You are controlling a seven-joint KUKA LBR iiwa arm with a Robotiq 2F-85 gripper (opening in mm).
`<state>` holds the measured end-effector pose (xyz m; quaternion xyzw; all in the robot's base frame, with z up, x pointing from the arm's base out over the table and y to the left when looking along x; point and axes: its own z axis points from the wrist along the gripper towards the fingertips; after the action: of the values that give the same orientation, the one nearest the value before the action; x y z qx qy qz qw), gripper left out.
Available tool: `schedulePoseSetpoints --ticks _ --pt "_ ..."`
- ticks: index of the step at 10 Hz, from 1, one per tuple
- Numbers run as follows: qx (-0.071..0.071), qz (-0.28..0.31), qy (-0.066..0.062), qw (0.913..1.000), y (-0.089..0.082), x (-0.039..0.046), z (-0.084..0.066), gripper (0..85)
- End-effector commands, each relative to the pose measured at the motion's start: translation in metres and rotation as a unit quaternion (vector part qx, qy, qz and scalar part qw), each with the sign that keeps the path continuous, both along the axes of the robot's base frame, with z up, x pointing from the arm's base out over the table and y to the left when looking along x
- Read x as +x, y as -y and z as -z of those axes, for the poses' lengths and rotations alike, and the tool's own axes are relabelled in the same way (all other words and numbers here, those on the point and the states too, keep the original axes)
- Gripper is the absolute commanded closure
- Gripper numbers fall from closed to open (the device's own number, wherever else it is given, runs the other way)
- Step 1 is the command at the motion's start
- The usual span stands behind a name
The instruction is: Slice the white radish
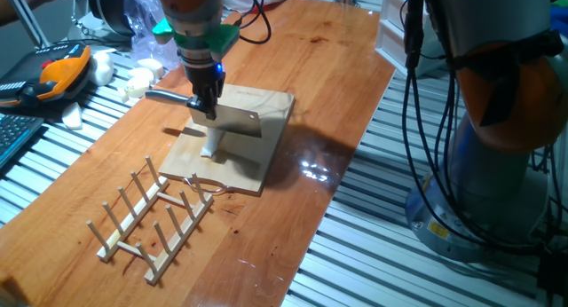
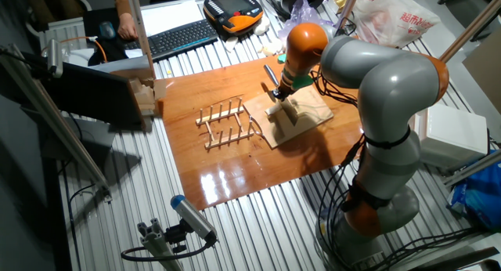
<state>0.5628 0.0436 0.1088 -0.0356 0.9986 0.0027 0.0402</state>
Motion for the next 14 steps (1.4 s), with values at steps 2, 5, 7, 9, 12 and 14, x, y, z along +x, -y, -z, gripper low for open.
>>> schedulePoseSetpoints --ticks 2,5,7,9,12,14 --pt "0.001 0.0 0.003 1.0 0.001 0.0 0.005 85.0" --pt "0.001 0.001 0.011 0.9999 -0.002 0.0015 0.015 85.0" --pt "-0.001 0.004 0.016 0.9999 -0.006 0.0011 0.02 85.0" --pt "-0.006 0.006 0.022 0.9997 -0.01 -0.0006 0.022 85.0" --pt "-0.006 0.006 0.028 0.9996 -0.012 -0.0001 0.028 85.0" --pt "-0.006 0.006 0.03 0.9995 -0.012 0.0005 0.031 85.0"
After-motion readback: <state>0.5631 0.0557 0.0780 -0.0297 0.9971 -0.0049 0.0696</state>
